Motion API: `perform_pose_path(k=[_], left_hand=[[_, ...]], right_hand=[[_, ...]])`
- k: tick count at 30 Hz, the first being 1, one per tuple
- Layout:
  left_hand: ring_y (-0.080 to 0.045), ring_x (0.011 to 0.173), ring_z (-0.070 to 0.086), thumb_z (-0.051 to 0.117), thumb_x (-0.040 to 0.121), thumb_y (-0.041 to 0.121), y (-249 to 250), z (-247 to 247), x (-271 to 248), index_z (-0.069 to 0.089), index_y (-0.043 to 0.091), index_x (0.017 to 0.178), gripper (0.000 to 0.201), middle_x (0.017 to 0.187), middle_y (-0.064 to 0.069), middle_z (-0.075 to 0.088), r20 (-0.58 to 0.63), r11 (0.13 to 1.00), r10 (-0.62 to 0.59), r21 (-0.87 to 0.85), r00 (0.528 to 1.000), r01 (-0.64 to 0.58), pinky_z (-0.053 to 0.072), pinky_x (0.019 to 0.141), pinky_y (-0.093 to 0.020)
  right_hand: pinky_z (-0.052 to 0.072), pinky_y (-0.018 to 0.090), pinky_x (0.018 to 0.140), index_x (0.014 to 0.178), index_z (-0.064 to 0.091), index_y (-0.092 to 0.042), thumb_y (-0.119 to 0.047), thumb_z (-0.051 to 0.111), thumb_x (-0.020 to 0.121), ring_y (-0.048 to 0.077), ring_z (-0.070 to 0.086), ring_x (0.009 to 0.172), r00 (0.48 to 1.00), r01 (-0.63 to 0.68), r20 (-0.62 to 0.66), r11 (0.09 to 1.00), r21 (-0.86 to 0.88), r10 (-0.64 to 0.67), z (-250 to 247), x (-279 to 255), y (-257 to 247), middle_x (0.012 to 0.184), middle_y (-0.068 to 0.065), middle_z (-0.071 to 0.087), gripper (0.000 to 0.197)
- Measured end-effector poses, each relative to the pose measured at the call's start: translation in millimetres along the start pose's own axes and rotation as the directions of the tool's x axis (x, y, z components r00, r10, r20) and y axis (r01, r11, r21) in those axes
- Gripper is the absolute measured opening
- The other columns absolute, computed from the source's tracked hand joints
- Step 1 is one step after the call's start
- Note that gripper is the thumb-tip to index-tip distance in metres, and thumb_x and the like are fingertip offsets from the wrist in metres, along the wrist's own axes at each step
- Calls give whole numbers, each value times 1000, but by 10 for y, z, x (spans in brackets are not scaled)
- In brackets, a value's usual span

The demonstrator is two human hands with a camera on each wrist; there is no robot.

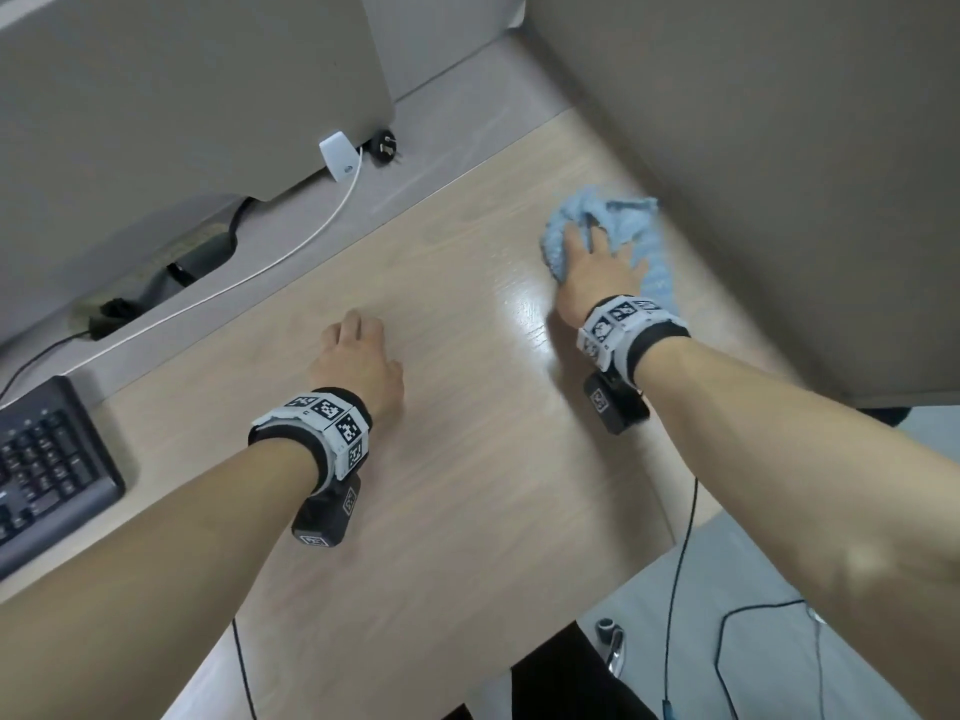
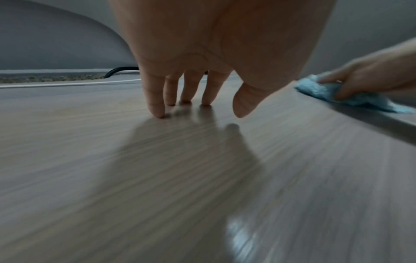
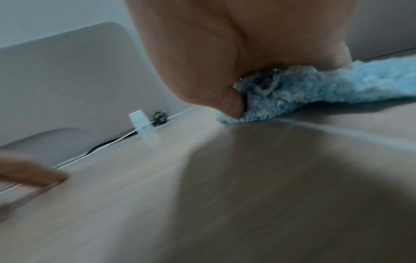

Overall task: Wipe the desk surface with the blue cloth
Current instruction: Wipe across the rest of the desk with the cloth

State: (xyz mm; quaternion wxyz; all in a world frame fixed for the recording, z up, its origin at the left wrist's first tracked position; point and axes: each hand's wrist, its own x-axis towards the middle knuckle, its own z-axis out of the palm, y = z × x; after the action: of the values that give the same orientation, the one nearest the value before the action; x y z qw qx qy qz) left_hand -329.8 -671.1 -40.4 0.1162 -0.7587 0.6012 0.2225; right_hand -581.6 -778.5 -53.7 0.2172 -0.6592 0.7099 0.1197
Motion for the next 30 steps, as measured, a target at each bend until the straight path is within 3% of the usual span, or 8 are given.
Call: perform_pose_path(k=[4,7,13,17,19,22,25,30], left_hand=[[-34,136,26,53,87,31,-16,84,-36,40,9,129,49,146,-12,30,-8,997,26,71,1000,-25,42,100,-47],[-35,135,26,52,87,31,33,70,-21,41,8,128,48,145,-13,31,-13,997,18,78,1000,-17,42,100,-48],[-37,132,28,50,88,29,-4,9,-17,42,8,126,44,141,-14,33,22,994,58,92,998,-60,40,101,-47],[-37,134,27,50,88,31,-94,6,-16,39,12,131,48,147,-11,29,38,992,73,97,997,-77,38,103,-47],[-38,135,26,50,88,31,-114,21,-12,38,13,131,49,149,-11,27,38,993,78,87,996,-81,38,104,-48],[-37,134,28,51,87,32,-107,26,4,41,12,129,47,147,-12,30,28,993,78,84,997,-80,39,104,-49],[-38,131,33,52,87,31,-49,-13,29,46,9,127,45,144,-15,35,19,996,49,72,999,-50,39,104,-47],[-38,130,34,54,86,31,136,-68,54,46,8,128,49,144,-16,36,-44,994,81,72,996,-78,40,102,-48]], right_hand=[[5,68,114,155,6,-31,-11,53,84,46,7,147,957,290,46,953,-93,-286,315,-479,-346,163,4,15,87],[3,66,115,156,7,-34,-13,52,86,44,7,147,920,393,58,911,-126,-388,474,-857,-143,163,2,18,85],[11,64,116,155,11,-34,-21,46,91,45,18,144,995,100,-20,992,-77,-102,349,-800,645,162,6,21,74],[9,67,115,155,10,-34,-12,49,87,46,10,147,996,-93,3,996,18,93,190,-495,403,164,4,9,81],[7,69,114,155,7,-33,-11,51,86,46,6,147,996,-87,13,996,23,87,191,-438,112,164,5,8,85],[7,71,112,155,6,-33,-8,54,83,47,6,147,995,101,20,995,-23,-101,351,-618,-200,163,5,12,91],[5,70,113,155,6,-36,-12,53,85,46,9,146,973,230,23,971,-66,-229,553,-982,-77,162,5,18,87],[6,69,114,156,4,-34,-19,43,93,47,13,145,1000,10,-20,1000,-18,-10,597,-1252,666,162,7,18,76]])
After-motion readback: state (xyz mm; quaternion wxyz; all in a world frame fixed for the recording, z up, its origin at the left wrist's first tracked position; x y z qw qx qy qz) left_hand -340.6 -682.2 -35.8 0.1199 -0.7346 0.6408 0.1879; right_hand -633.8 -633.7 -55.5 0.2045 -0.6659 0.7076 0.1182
